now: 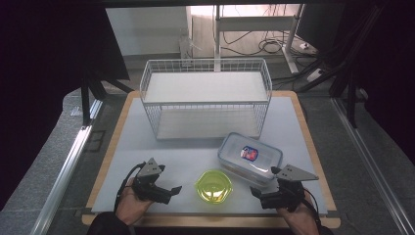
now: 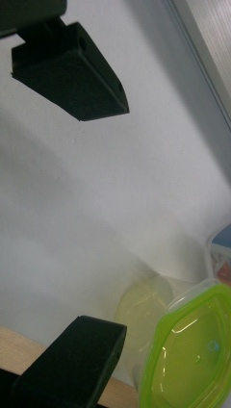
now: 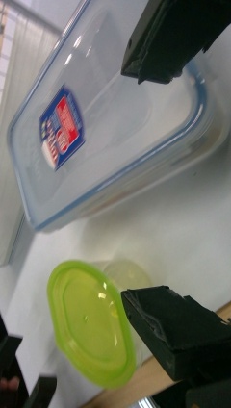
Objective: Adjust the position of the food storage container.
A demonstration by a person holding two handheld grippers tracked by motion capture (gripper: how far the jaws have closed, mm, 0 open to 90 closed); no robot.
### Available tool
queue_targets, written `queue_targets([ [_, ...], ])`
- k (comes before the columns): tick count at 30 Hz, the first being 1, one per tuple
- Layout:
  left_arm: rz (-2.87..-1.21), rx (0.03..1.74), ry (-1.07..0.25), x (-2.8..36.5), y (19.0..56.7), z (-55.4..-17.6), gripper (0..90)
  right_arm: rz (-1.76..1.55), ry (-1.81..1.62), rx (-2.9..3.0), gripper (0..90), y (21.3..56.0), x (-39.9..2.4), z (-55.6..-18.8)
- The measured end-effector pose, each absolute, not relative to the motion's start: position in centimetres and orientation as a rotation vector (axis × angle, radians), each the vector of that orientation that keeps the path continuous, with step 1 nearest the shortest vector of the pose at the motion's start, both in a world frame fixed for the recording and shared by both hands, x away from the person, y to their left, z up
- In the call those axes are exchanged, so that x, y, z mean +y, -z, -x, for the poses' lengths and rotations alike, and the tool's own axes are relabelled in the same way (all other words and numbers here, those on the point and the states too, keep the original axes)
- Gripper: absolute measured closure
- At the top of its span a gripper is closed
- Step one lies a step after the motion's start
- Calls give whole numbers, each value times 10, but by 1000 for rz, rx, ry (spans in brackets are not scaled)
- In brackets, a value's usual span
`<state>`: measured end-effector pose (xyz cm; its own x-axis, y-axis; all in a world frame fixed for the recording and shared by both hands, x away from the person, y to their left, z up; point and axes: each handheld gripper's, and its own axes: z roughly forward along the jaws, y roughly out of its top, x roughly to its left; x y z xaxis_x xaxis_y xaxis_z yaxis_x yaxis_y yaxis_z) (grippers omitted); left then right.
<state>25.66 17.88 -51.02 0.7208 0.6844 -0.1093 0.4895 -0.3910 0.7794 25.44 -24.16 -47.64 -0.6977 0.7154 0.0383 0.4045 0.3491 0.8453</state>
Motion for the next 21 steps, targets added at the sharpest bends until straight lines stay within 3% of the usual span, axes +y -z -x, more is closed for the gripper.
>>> queue_targets([
  [3, -2067, 893, -278, 179, 509, -257, 20, -998, -1275, 2269, 0, 477, -244, -255],
  [6, -2073, 887, -290, 177, 507, -255, 93, -1014, -1220, 2278, 0, 478, -248, -256],
  [15, -2077, 846, -271, 174, 505, -253, 145, -1020, -1206, 2255, 0, 480, -247, -256],
  [21, -2061, 824, -321, 167, 497, -247, 220, -1030, -1188, 2245, 0, 479, -246, -255],
])
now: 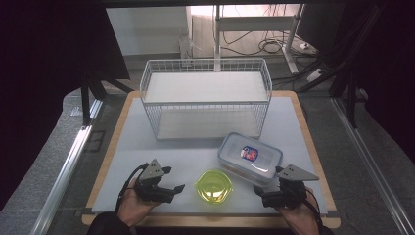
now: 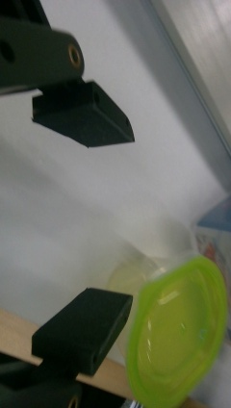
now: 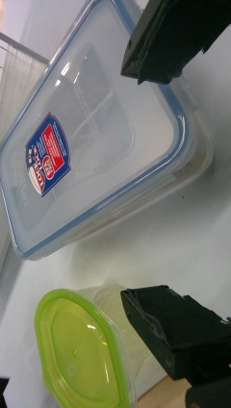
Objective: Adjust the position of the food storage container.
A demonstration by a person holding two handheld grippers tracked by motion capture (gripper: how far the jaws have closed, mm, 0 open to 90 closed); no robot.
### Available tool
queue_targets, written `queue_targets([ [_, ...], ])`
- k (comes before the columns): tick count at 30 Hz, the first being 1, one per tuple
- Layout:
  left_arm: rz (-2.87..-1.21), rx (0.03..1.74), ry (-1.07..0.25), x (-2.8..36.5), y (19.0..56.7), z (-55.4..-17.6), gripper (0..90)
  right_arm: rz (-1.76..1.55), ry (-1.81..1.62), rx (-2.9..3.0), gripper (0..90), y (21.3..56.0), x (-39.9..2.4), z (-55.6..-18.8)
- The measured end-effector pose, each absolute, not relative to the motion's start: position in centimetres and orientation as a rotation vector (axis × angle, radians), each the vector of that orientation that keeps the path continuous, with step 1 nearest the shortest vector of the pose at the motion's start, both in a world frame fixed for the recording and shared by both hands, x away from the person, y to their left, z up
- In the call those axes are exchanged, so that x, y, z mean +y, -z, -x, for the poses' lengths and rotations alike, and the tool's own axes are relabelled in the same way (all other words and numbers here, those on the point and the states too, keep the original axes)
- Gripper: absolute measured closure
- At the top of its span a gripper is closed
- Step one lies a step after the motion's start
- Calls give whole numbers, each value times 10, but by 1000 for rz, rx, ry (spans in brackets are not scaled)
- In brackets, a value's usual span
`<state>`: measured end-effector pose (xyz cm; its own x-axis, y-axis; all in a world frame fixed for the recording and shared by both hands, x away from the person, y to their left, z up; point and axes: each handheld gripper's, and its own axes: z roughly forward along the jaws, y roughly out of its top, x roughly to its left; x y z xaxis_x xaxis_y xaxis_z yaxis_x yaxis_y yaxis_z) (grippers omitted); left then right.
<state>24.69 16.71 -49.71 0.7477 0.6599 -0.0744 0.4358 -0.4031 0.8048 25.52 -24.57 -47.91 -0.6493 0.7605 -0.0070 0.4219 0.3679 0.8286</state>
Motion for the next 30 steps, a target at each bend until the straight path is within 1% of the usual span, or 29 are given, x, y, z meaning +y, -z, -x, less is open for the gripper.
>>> queue_targets([
  [1, -2053, 810, -328, 166, 494, -245, 282, -1030, -1191, 2242, 0, 479, -246, -255],
  [2, -2043, 794, -329, 164, 492, -243, 282, -1030, -1191, 2242, 0, 479, -246, -255],
  [3, -2027, 767, -322, 161, 487, -240, 350, -1035, -1197, 2240, 0, 478, -246, -255],
  [5, -2022, 754, -306, 159, 485, -238, 394, -1040, -1201, 2237, 0, 478, -246, -255],
  [10, -2025, 704, -278, 140, 477, -231, 554, -1035, -1187, 2236, 0, 478, -245, -255],
  [11, -2025, 704, -278, 140, 477, -231, 578, -1031, -1185, 2233, 0, 478, -244, -254],
  [12, -2038, 694, -278, 136, 476, -230, 578, -1031, -1185, 2233, 0, 478, -244, -254],
  [13, -2044, 677, -266, 129, 474, -230, 627, -1014, -1196, 2220, 14, 476, -244, -253],
  [14, -2044, 677, -266, 129, 474, -230, 657, -1009, -1206, 2211, 18, 475, -244, -252],
  [15, -2045, 668, -261, 127, 474, -229, 657, -1009, -1206, 2211, 18, 475, -244, -252],
  [21, -2060, 602, -245, 108, 469, -227, 815, -1010, -1214, 2197, 25, 474, -245, -252],
  [22, -2078, 573, -244, 99, 468, -227, 841, -1011, -1216, 2199, 26, 475, -245, -252],
  [26, -2092, 532, -227, 88, 468, -227, 883, -1005, -1207, 2201, 27, 475, -244, -252],
  [27, -2113, 485, -251, 78, 469, -226, 887, -1005, -1204, 2204, 27, 475, -244, -252],
  [29, -2120, 472, -255, 74, 469, -226, 893, -1004, -1194, 2205, 29, 475, -244, -253],
  [30, -2131, 450, -250, 65, 469, -226, 894, -1005, -1191, 2205, 31, 476, -244, -253],
])
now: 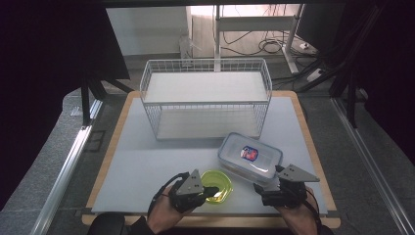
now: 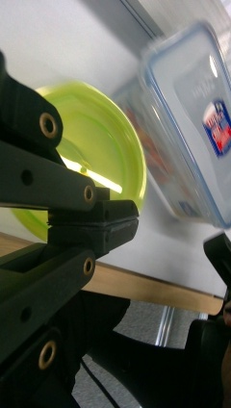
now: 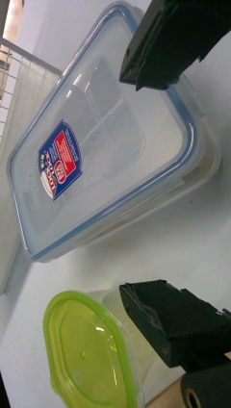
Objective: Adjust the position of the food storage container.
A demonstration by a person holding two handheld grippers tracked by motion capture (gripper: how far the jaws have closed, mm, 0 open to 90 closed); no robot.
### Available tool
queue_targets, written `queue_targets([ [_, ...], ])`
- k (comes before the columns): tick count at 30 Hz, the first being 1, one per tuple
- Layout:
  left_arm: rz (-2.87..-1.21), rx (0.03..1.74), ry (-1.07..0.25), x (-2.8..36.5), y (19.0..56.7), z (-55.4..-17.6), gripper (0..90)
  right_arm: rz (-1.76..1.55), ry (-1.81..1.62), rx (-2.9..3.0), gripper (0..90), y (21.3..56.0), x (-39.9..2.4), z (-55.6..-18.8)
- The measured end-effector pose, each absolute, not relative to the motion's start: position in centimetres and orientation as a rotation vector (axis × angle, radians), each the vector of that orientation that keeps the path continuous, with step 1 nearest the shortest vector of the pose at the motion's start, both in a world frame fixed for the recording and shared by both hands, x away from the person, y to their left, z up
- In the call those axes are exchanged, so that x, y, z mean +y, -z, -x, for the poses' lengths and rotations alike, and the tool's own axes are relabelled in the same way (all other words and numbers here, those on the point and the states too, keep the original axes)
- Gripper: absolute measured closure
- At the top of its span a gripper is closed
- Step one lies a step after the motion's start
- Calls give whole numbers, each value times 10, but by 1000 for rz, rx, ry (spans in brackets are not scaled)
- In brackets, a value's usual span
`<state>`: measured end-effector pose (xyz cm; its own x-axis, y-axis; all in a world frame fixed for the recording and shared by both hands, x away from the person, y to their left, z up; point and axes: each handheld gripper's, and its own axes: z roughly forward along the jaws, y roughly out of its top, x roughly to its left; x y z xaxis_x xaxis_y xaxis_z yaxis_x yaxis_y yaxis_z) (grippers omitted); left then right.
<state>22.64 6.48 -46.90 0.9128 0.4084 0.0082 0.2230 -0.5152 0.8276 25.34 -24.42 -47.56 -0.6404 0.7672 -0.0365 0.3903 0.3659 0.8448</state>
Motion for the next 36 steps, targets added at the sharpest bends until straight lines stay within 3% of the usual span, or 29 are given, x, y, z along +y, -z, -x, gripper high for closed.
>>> queue_targets([
  [16, -2184, 506, -166, 17, 490, -236, 896, -1013, -1185, 2205, 48, 476, -245, -255],
  [26, -2150, 549, -141, 24, 491, -241, 896, -1013, -1190, 2216, 49, 477, -245, -255],
  [36, -2165, 595, -198, 38, 490, -251, 897, -1023, -1185, 2221, 51, 478, -246, -255],
])
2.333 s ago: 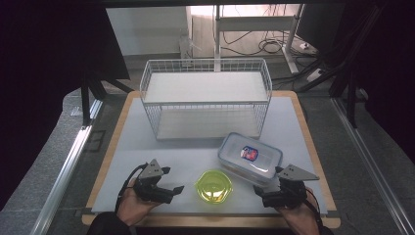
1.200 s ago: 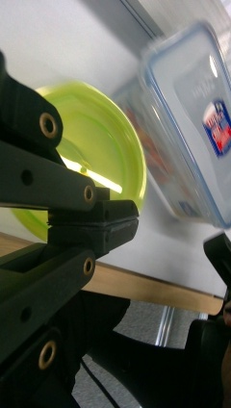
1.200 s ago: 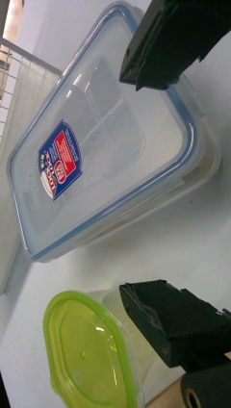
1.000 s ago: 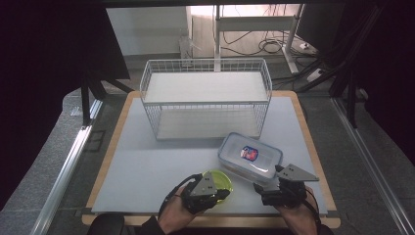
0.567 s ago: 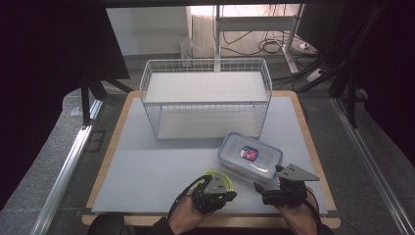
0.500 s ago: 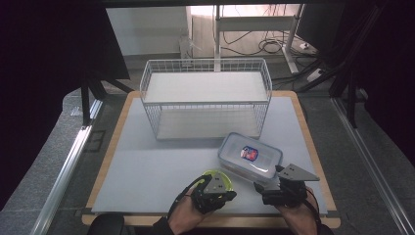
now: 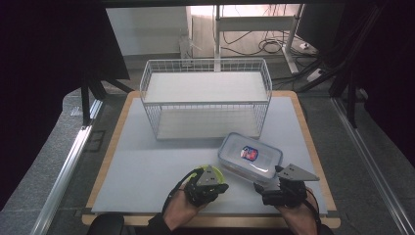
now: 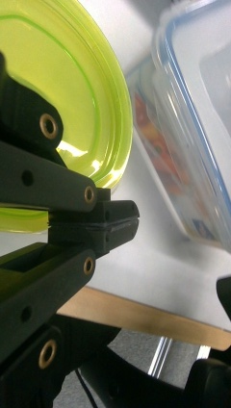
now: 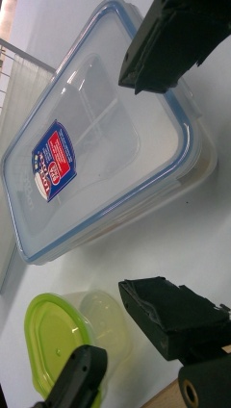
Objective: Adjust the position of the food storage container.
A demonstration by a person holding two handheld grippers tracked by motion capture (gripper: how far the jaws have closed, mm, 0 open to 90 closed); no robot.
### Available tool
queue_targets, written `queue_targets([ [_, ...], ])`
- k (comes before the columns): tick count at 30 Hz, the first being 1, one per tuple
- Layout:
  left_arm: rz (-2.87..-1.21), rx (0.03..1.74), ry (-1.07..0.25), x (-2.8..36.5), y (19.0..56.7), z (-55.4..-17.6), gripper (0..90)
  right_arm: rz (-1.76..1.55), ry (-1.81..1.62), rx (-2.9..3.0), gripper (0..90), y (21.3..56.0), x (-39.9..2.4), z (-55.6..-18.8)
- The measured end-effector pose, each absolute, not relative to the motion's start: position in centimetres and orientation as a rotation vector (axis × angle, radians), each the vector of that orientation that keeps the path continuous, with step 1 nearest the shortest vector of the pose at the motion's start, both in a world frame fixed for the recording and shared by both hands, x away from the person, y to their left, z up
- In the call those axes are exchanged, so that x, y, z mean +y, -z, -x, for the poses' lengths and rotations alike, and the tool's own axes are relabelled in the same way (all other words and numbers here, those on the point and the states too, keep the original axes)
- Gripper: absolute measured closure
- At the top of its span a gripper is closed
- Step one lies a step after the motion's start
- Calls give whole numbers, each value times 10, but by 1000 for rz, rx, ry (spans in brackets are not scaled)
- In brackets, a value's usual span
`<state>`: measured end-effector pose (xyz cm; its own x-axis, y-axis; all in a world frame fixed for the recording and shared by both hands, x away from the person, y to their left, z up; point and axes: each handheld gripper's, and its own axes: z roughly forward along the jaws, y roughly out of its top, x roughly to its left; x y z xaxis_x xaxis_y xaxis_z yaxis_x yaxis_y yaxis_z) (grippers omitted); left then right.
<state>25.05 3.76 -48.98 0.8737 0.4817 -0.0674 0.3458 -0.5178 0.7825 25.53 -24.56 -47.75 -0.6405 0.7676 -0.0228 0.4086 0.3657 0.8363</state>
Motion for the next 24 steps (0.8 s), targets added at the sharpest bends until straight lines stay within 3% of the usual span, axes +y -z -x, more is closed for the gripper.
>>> queue_targets([
  [24, -2135, 780, -325, 93, 492, -280, 897, -1029, -1195, 2233, 52, 479, -246, -256],
])
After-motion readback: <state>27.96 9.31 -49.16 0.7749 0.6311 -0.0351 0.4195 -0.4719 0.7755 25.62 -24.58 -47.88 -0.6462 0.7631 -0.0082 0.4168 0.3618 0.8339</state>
